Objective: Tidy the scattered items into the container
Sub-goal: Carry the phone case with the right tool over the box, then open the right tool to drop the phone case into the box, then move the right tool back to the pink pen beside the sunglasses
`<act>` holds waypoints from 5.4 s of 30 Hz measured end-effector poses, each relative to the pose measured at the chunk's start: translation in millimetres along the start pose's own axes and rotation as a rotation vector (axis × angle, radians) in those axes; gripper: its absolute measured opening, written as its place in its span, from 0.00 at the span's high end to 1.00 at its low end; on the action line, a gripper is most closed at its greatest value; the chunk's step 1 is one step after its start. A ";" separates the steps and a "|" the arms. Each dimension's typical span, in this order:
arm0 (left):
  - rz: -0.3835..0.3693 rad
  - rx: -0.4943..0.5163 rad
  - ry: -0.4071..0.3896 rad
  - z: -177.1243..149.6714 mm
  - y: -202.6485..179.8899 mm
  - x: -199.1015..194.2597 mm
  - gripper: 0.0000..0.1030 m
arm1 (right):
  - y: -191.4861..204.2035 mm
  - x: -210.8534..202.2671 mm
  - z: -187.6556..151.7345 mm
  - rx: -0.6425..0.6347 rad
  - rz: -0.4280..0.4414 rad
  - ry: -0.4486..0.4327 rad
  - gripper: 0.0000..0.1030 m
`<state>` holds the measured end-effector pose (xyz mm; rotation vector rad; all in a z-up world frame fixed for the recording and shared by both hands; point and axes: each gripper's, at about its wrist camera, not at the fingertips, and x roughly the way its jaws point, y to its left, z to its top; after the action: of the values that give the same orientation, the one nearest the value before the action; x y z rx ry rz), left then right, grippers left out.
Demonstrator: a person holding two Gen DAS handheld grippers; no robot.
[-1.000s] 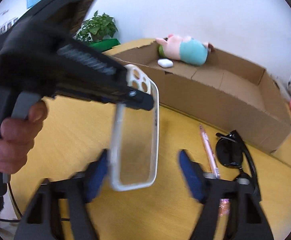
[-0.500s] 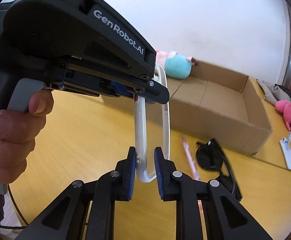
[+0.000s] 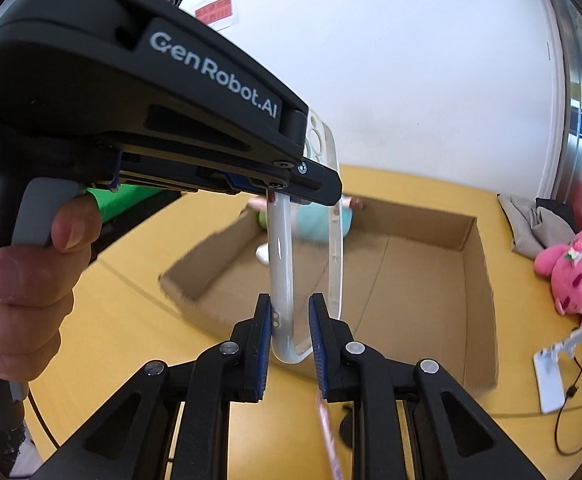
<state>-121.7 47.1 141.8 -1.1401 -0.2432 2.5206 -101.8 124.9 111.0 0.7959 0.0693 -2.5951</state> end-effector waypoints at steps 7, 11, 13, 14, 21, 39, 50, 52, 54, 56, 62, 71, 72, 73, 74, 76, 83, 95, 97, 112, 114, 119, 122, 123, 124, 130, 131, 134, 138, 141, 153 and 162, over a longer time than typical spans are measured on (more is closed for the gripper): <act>0.003 0.013 0.025 33.8 3.8 16.6 0.90 | -21.9 19.1 31.1 0.025 0.007 0.021 0.81; 0.005 0.013 0.030 52.7 4.2 25.2 0.90 | -27.7 24.9 47.4 0.050 -0.003 0.024 0.81; 0.005 0.015 0.035 62.3 5.2 31.0 0.90 | -28.2 25.7 52.8 0.054 -0.006 0.028 0.81; 0.008 0.018 0.039 67.1 5.6 34.6 0.90 | -29.9 27.9 55.8 0.056 -0.007 0.031 0.81; 0.036 0.025 0.105 91.3 20.2 71.2 0.90 | -53.2 64.9 69.4 0.109 0.035 0.085 0.81; 0.073 -0.061 0.336 99.7 81.0 219.0 0.90 | -110.8 185.0 40.3 0.351 0.160 0.281 0.80; 0.098 -0.066 0.410 89.4 96.1 271.0 0.90 | -117.3 210.4 16.8 0.431 0.180 0.347 0.81; 0.096 -0.066 0.408 90.2 97.2 274.8 0.90 | -119.6 212.6 18.3 0.439 0.182 0.343 0.81; 0.101 -0.067 0.404 90.7 98.7 278.9 0.90 | -118.5 212.5 17.5 0.446 0.185 0.338 0.81; 0.104 -0.060 0.398 90.6 99.8 281.6 0.89 | -117.0 212.4 16.4 0.453 0.189 0.334 0.81; 0.107 -0.060 0.368 91.8 105.5 281.8 0.82 | -107.7 210.8 13.7 0.452 0.178 0.329 0.81; 0.079 -0.050 0.274 100.4 100.3 253.6 0.68 | -94.4 209.7 -4.4 0.470 0.143 0.358 0.88; 0.080 -0.042 0.270 99.9 98.6 252.7 0.68 | -96.6 210.4 -6.9 0.482 0.146 0.364 0.88; 0.083 -0.033 0.267 98.8 97.5 251.0 0.68 | -104.3 214.5 -6.2 0.494 0.147 0.367 0.88; 0.083 -0.031 0.267 97.7 96.4 250.6 0.68 | -108.1 216.8 -5.8 0.504 0.144 0.365 0.88; 0.080 -0.035 0.269 94.7 98.4 248.3 0.68 | -114.6 217.6 -2.7 0.512 0.135 0.357 0.88; 0.061 -0.061 0.242 80.5 107.0 227.5 0.68 | -150.1 229.5 4.9 0.531 0.111 0.383 0.87; 0.153 0.003 0.011 20.8 101.8 115.0 0.42 | -136.3 147.7 18.9 0.447 -0.033 0.255 0.08; 0.168 -0.007 -0.037 -1.6 98.7 90.1 0.31 | -123.6 128.8 17.4 0.410 -0.067 0.223 0.06; 0.234 -0.028 -0.214 -100.2 64.6 -10.4 0.25 | -56.6 27.6 -23.7 0.179 -0.208 0.088 0.00; 0.219 -0.026 -0.218 -109.9 58.8 -14.9 0.25 | -53.8 16.2 -29.6 0.165 -0.224 0.073 0.00; 0.218 -0.007 -0.220 -131.9 44.5 -18.8 0.25 | -49.1 -6.2 -45.0 0.148 -0.240 0.048 0.00; 0.197 0.002 -0.218 -144.9 38.3 -17.5 0.25 | -45.6 -14.0 -53.7 0.138 -0.234 0.043 0.00; 0.194 0.006 -0.216 -148.6 36.2 -17.2 0.25 | -44.3 -15.2 -57.0 0.135 -0.231 0.041 0.00; 0.192 0.010 -0.212 -153.0 34.4 -15.6 0.25 | -43.2 -15.8 -60.6 0.132 -0.226 0.043 0.00; 0.173 -0.019 -0.139 -174.8 38.8 -1.7 0.25 | -48.9 -14.8 -97.3 0.195 -0.044 0.100 0.00; 0.155 -0.037 -0.108 -177.7 42.4 2.6 0.25 | -49.0 -13.3 -106.6 0.175 -0.044 0.129 0.00; 0.109 -0.085 -0.050 -185.0 52.6 15.3 0.25 | -50.8 -8.7 -133.0 0.151 -0.018 0.212 0.00; 0.093 -0.140 0.018 -191.5 59.8 34.1 0.25 | -45.8 -5.4 -157.9 0.121 0.013 0.266 0.01; 0.024 -0.200 0.092 -198.3 64.5 49.3 0.25 | -39.7 -7.4 -166.7 0.098 0.042 0.254 0.07; 0.016 -0.238 0.165 -218.8 68.4 64.5 0.25 | -14.6 -10.3 -172.0 0.015 0.136 0.246 0.25; 0.000 -0.232 0.177 -226.9 67.0 71.7 0.25 | -18.3 8.2 -186.6 0.079 0.127 0.324 0.50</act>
<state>-11.6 15.4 -77.4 -1.4413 -0.4975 2.4202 -17.5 169.8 -50.5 1.2030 0.0111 -2.3414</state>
